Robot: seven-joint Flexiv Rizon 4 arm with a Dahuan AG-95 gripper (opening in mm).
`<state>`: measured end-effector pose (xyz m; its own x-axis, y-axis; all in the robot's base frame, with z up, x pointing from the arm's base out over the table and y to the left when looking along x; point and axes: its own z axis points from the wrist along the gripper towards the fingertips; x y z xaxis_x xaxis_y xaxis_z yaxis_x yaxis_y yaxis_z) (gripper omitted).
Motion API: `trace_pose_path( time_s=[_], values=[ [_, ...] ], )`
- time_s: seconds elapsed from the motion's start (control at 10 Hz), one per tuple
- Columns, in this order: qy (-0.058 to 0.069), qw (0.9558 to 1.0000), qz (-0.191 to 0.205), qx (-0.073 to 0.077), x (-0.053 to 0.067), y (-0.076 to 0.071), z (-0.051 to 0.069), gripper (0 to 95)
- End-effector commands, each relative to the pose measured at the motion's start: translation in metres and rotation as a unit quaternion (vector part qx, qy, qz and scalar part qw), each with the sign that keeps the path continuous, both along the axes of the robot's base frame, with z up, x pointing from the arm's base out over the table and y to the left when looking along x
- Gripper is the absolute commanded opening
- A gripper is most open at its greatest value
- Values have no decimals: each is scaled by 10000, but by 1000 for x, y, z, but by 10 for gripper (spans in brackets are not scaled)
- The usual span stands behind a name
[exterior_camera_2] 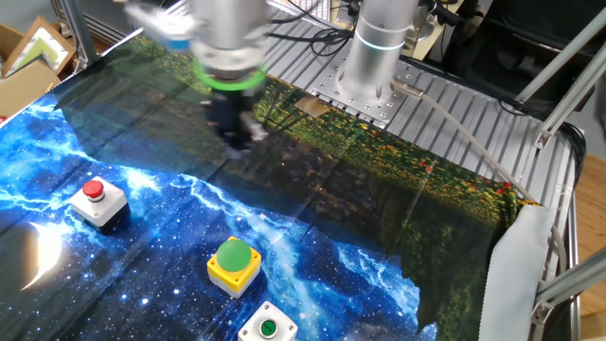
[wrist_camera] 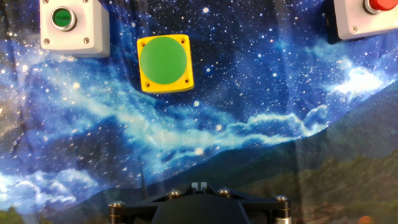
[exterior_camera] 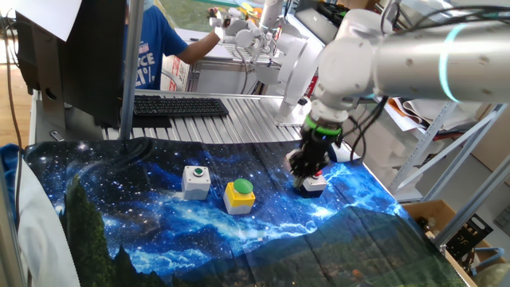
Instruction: Press three buttons from left to right in sequence
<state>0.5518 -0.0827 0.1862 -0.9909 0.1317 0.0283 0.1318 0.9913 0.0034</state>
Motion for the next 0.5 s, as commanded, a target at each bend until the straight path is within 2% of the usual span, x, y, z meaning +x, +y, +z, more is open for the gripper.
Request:
trace_pose_path(
  time_s=[0.1,0.5],
  values=[
    [-120,9999,23,-76,81,-144,-2,0],
    [102,9997,-159,158,80,-145,-2,0]
  ],
)
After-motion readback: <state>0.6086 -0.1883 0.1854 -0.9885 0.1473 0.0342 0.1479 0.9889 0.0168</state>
